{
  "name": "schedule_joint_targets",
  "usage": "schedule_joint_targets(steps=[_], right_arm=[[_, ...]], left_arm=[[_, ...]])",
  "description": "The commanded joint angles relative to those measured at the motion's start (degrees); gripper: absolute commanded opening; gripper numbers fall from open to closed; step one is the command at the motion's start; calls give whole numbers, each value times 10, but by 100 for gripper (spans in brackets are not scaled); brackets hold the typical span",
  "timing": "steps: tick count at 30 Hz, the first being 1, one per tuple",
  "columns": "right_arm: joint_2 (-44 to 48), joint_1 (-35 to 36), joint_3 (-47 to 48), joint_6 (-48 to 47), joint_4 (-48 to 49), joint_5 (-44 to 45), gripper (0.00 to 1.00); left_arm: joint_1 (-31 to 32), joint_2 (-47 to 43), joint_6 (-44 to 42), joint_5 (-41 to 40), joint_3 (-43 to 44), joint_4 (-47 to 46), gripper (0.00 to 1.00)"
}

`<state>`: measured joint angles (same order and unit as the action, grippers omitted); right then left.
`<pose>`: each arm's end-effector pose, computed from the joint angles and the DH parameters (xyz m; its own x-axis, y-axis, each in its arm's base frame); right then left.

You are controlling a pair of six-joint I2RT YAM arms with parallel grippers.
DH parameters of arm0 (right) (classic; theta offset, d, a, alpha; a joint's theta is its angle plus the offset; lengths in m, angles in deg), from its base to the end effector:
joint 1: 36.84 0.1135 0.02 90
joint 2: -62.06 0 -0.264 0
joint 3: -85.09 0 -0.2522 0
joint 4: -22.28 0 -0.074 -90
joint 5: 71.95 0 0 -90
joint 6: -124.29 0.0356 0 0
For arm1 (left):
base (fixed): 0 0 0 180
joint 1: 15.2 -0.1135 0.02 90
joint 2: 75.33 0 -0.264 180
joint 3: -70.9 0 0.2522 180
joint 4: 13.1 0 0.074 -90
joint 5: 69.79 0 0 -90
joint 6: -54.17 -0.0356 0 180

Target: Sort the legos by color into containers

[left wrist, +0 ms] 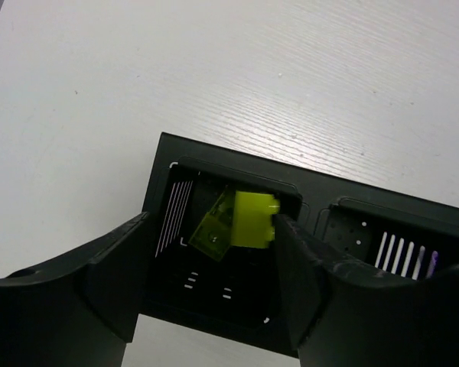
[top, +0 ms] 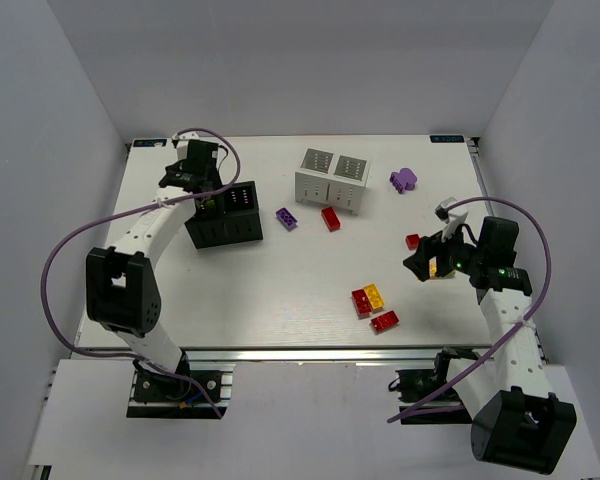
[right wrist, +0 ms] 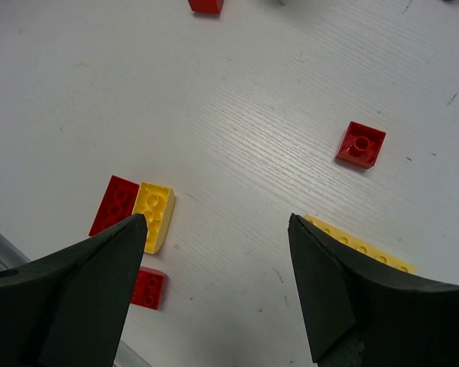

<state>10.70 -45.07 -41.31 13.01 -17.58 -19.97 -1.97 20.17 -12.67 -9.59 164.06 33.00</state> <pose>0.1892 -0.0052 0.2673 -0.4286 -0.2269 -0.8745 -0.5641 0.8233 0.0629 0.3612 -0.0667 0.2875 -0.6216 -0.2045 -0.7562 -0.3990 0.9134 0.0810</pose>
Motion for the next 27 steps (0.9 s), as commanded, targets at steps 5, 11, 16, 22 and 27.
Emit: schedule_joint_targets(steps=[5,11,16,22,27], right_arm=[[-3,1,1,-48,-26,-70,77],[-38,22,1,-152,-53,-129,47],[-107,80,33,-159,-60,-25,67],[-154,139,62,-125,-33,83,87],[-194,146,89,-28,65,288,79]], left_arm=[[0,-78,-9,51,9,-10,69],[13,-194,-37,331,-55,-96,5],[24,-238,-30,686,-189,-225,55],[44,-302,-67,744,-305,-233,75],[44,-363,-91,729,-353,-225,75]])
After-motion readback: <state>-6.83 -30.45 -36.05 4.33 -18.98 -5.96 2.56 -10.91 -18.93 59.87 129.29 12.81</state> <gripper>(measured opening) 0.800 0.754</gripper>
